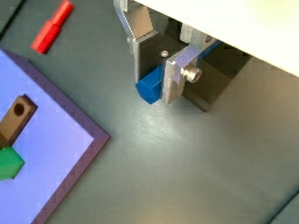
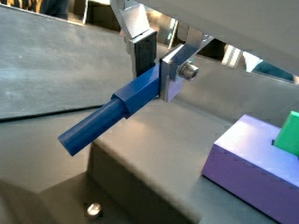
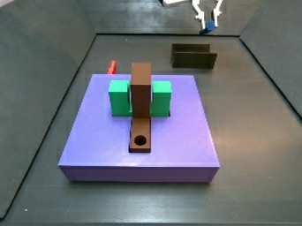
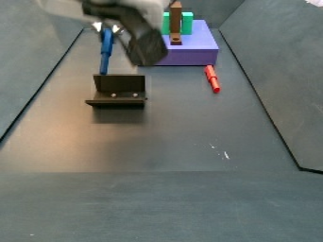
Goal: Pick up the blue object. Move up. Place the blue object on the fixture. Regrasp the blue object. Move to above the board. Insert the blue object.
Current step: Place the blue object on the fixture.
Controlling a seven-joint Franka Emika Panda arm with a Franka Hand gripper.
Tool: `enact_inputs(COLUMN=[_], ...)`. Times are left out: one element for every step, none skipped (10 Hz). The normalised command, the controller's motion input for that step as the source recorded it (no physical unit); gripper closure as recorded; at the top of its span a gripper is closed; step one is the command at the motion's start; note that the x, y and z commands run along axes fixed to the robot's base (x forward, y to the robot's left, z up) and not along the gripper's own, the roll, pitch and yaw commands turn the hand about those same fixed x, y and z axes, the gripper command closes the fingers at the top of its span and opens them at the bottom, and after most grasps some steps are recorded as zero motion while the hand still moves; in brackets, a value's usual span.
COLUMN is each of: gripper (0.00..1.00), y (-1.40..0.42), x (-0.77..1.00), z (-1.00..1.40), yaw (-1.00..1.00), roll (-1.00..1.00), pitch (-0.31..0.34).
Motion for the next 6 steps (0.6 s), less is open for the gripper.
enact_inputs(gripper=[1.00,1.00,1.00,1.00,1.00,1.00], y=[0.40,0.15,0.00,-0.01,-0.06,0.00], x=[0.00,0.00,0.00,0.00,-0.01,-0.10], z=[-0.39,-0.31,-0.34,-0.30,-0.28,-0.41], yaw=[-0.03,0.00,0.00,0.00,0.00,0.00], roll=[-0.46,-0.34,-0.21,-0.05,0.00,0.00], pitch=[-0.260,-0.146,-0.117,-0.046,0.000,0.000])
